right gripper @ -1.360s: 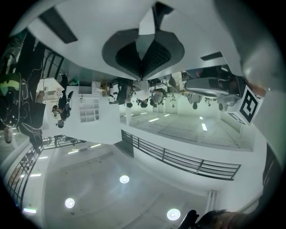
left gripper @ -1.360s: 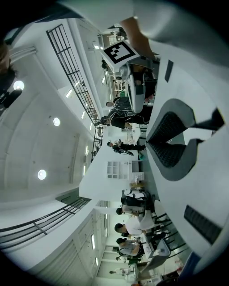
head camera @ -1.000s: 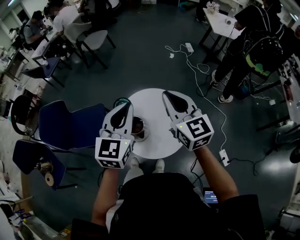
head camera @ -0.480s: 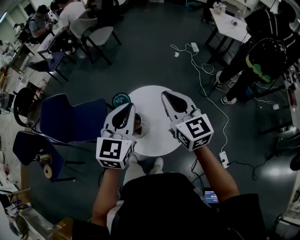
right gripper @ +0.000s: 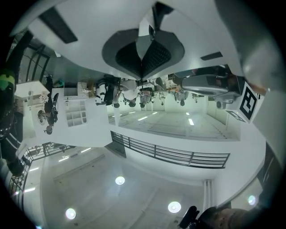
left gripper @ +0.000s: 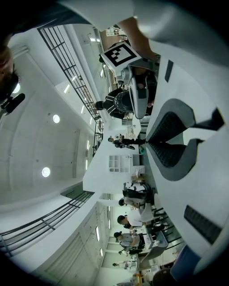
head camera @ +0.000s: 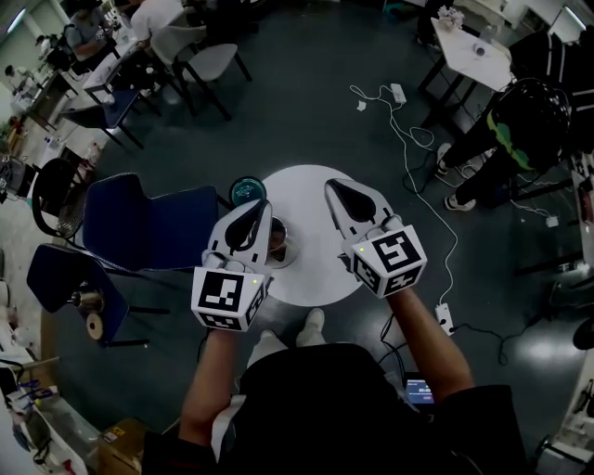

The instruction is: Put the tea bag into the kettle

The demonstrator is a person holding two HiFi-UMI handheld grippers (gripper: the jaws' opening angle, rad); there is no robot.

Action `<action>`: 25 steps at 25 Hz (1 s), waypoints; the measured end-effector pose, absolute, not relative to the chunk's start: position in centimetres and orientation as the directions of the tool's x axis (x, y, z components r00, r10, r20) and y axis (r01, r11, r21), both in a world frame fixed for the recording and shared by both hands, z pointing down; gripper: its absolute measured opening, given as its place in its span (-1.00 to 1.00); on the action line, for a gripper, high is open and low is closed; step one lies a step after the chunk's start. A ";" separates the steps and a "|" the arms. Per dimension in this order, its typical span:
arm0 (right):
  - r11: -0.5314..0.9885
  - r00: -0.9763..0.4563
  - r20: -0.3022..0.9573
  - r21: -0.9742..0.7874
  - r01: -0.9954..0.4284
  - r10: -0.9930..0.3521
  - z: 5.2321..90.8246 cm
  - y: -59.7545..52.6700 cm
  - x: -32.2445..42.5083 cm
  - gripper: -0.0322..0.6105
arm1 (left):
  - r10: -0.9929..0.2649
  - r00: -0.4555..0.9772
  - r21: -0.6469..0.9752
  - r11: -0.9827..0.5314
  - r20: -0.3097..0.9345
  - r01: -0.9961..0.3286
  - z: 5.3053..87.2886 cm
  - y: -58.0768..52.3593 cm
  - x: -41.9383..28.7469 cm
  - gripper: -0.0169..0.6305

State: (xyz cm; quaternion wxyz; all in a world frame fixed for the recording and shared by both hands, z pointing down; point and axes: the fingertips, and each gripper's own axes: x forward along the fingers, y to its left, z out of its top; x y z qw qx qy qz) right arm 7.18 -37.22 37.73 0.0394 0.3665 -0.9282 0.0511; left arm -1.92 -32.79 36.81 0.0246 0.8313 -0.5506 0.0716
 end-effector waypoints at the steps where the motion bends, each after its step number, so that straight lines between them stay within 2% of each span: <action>1: 0.727 -0.729 0.110 -0.066 -0.683 -0.675 37.7 -37.3 6.9 -0.84 | -0.912 0.382 -0.035 -0.391 0.147 -0.920 36.8 -32.9 -2.2 -0.90; 10: 0.725 -0.727 0.108 -0.062 -0.686 -0.678 36.9 -36.5 5.9 -0.84 | -0.915 0.387 -0.037 -0.393 0.119 -0.919 35.6 -32.3 -3.1 -0.90; 25: 0.702 -0.702 0.095 -0.030 -0.711 -0.706 35.5 -28.8 1.7 -0.84 | -0.901 0.425 -0.032 -0.429 0.092 -0.903 34.8 -25.3 -7.1 -0.90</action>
